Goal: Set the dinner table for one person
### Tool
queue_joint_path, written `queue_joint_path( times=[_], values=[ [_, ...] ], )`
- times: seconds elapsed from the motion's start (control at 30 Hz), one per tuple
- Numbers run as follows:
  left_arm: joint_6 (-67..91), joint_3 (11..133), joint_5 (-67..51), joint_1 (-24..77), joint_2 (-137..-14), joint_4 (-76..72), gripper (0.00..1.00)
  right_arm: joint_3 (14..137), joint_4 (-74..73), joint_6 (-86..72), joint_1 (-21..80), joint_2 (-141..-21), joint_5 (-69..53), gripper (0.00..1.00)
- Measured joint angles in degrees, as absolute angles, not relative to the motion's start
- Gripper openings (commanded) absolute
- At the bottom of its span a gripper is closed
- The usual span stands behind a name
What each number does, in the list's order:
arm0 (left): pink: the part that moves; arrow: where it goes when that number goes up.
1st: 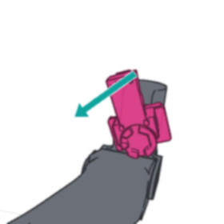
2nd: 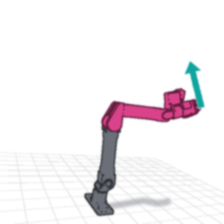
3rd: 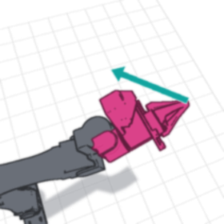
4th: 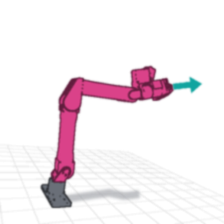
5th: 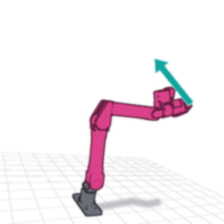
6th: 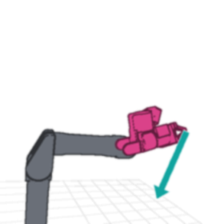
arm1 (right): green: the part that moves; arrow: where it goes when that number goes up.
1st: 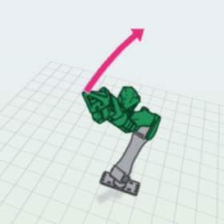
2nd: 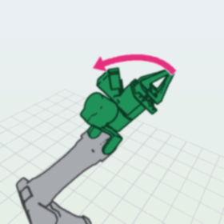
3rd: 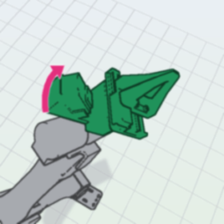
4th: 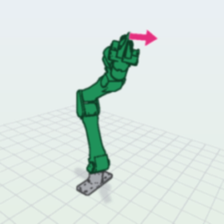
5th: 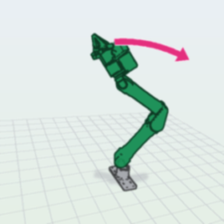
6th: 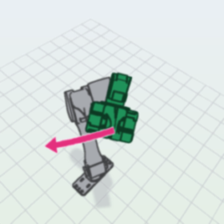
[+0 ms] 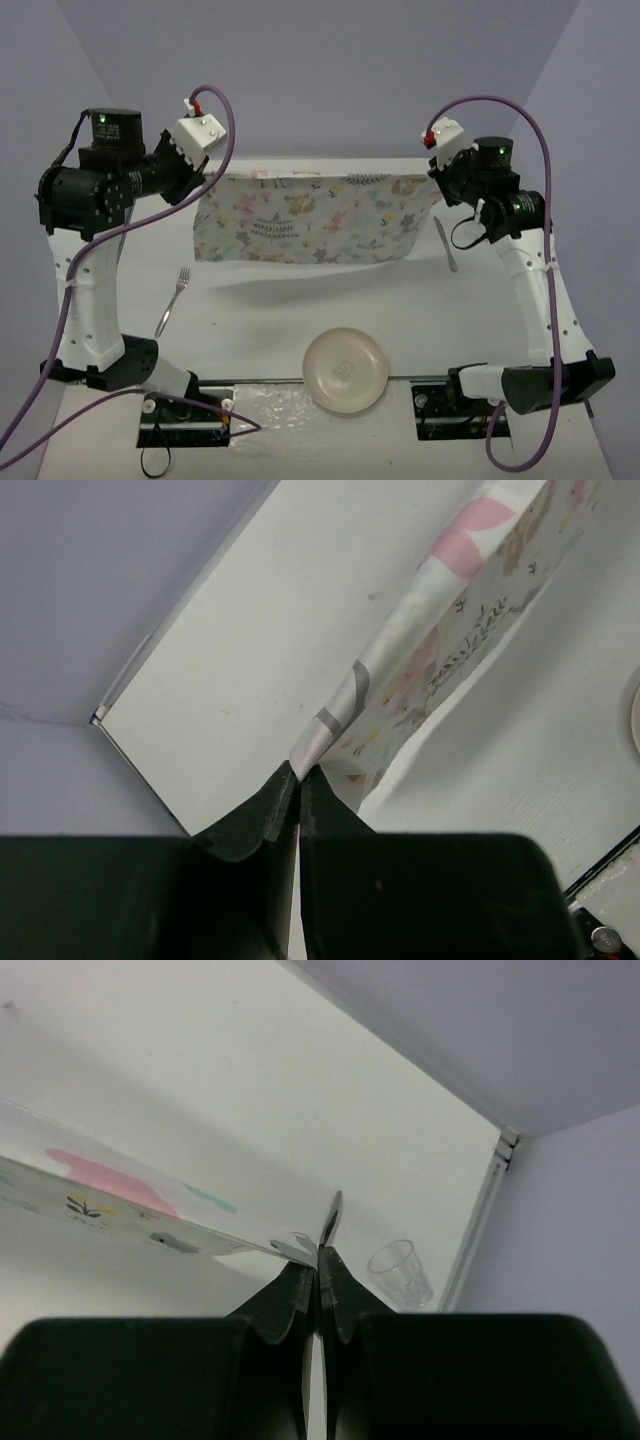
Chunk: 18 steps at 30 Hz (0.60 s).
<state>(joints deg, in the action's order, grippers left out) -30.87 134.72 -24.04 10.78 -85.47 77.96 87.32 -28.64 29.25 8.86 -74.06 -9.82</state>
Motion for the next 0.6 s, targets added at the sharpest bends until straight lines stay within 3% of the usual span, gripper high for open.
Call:
queue_joint_path(
  times=[0.37,0.6],
  values=[
    [-31.03,129.93,-25.54,8.91,-82.49,78.97,0.0,89.52,-38.02,26.92,-1.57,-75.17,-27.89,0.0],
    [-30.57,136.01,-23.21,7.99,-99.83,78.12,0.0,99.58,-38.06,26.31,-2.54,-90.82,-29.92,0.0]
  ],
)
